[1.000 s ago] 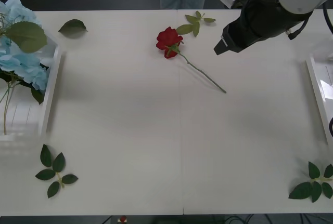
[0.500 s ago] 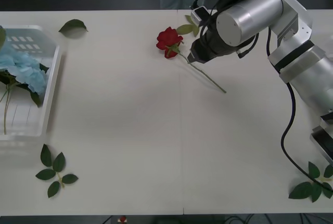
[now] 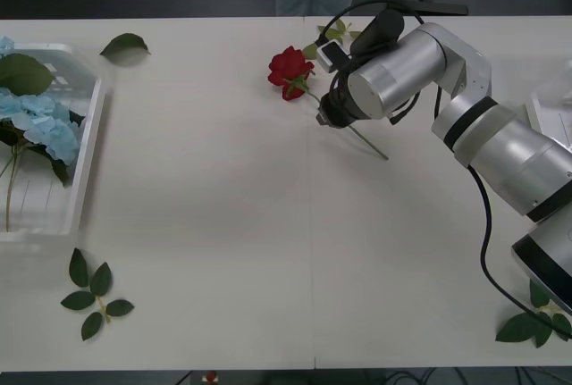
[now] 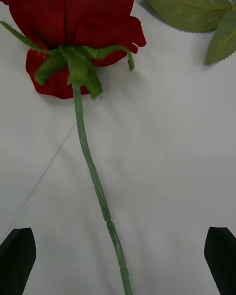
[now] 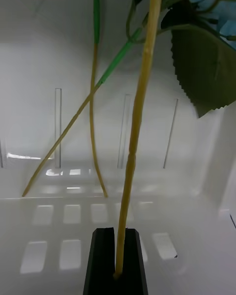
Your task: Place the red flowers into the right box and the blue flowers into the left box. If a person shows an open palm, hand one flower to the person first, then continue sorting.
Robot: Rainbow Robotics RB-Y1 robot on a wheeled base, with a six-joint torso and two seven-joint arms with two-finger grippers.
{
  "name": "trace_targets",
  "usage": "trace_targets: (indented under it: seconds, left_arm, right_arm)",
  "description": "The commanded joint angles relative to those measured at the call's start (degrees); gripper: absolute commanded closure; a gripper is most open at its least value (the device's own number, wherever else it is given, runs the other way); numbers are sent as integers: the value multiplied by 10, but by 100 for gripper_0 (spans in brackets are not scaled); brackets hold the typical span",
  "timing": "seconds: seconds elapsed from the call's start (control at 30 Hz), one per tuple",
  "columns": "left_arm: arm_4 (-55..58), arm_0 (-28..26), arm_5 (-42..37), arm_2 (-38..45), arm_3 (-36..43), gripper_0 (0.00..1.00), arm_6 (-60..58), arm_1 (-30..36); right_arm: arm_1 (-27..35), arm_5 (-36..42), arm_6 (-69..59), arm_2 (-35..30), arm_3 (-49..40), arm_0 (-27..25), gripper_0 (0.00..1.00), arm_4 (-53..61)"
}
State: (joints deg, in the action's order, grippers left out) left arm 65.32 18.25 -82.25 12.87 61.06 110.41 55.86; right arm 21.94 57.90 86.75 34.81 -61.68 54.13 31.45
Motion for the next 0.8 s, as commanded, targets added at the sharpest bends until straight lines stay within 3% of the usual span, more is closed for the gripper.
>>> trace_targets:
  seconds: [0.03, 0.1, 0.17, 0.23, 0.27, 0.33, 0.6, 0.8]
  left_arm:
    - [-14, 0, 7, 13, 4, 100, -13, -13]
    - [-19, 0, 8, 13, 3, 96, -12, -17]
    - [-17, 0, 8, 13, 4, 79, -9, -16]
    - [-12, 0, 8, 13, 4, 31, -5, -17]
    - [-10, 0, 8, 13, 4, 24, -5, -16]
    - [-8, 0, 8, 13, 4, 0, 1, -16]
    - [-7, 0, 3, 24, 3, 0, 52, -16]
    - [15, 0, -70, 67, 3, 0, 59, -16]
  right_arm:
    - [-18, -47, 25, 8, 24, 13, 0, 0]
    - [-23, -79, 23, 23, 42, 13, 0, -1]
    - [-25, -93, 22, 35, 50, 12, 0, 0]
    - [-25, -106, 21, 52, 54, 12, 0, 4]
    - [-25, -109, 20, 56, 54, 12, 0, 5]
    - [-25, -118, 18, 73, 54, 12, 0, 7]
    - [-27, -184, 13, 112, 84, 11, 0, 24]
    - [-33, -205, 10, 118, 109, 11, 0, 28]
